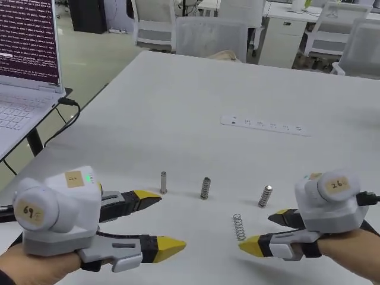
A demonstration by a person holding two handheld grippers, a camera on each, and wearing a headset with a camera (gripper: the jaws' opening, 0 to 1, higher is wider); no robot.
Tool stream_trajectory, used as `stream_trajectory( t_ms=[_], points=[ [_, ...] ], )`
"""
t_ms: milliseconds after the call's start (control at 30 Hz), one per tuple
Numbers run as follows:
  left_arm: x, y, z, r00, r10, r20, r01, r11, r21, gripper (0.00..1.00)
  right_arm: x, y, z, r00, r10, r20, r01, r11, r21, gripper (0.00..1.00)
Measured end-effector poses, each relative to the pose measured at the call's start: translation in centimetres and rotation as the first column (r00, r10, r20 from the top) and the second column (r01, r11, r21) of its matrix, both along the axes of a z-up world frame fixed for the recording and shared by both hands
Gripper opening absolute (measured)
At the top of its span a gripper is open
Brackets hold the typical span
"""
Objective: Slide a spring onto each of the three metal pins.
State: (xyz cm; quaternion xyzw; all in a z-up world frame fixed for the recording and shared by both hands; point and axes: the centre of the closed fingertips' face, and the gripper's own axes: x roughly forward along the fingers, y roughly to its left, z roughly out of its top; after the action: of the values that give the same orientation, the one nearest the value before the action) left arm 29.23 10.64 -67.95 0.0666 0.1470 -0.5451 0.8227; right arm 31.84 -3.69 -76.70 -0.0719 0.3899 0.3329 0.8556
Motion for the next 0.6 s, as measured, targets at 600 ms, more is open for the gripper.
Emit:
stream_trajectory(
  t_ms=[600],
  points=[
    [0.3,0.4,-0.5,1.0,0.011,-0.015,-0.011,1.0,0.001,0.49,1.5,2.7,-1.4,1.0,0.025,-0.007,-0.025,0.999,-0.029,0.38]
  ],
)
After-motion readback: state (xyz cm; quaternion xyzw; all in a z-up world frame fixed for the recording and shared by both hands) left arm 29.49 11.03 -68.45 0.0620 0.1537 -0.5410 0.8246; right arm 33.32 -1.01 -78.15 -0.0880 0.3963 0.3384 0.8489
